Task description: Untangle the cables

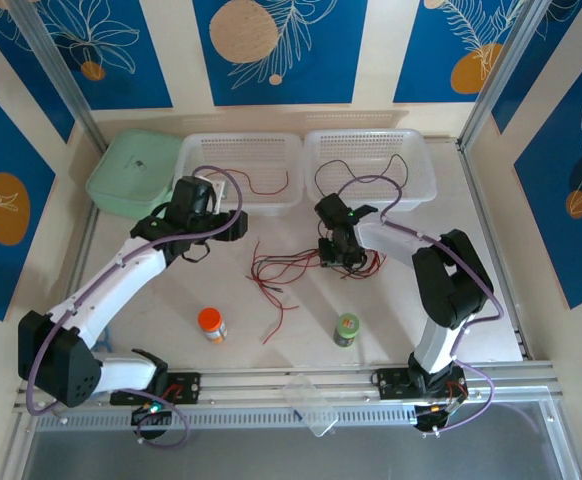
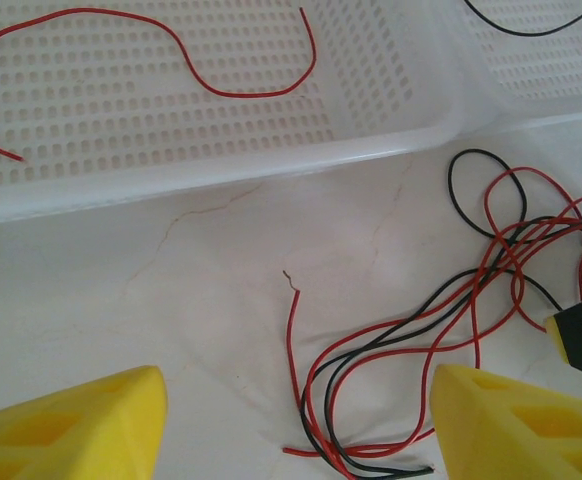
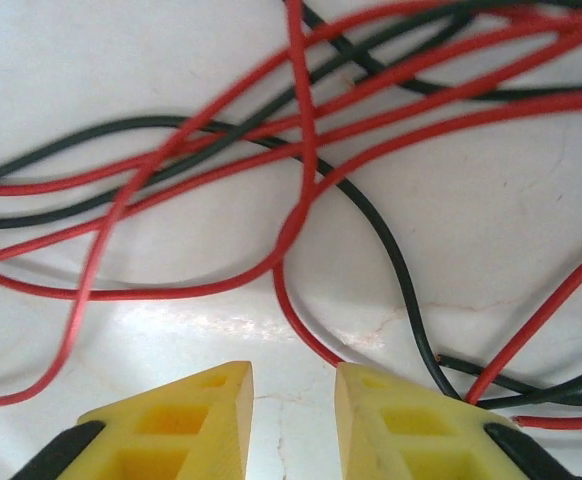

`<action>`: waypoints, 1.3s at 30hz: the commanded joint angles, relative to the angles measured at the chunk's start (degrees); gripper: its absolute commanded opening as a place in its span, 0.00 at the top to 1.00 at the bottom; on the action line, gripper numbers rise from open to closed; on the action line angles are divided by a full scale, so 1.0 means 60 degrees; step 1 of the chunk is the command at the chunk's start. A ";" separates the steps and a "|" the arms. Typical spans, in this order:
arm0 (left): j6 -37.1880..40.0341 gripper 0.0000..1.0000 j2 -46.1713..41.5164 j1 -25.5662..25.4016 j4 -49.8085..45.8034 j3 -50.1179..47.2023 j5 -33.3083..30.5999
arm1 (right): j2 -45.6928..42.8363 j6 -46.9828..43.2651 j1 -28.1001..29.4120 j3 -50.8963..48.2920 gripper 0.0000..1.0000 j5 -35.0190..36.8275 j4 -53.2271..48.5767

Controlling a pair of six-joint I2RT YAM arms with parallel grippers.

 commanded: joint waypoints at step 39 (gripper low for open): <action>0.0887 0.31 -0.1016 -0.1116 0.0745 0.0182 0.1851 | -0.3900 -0.0875 -0.0673 0.1679 1.00 -0.3158 -0.1752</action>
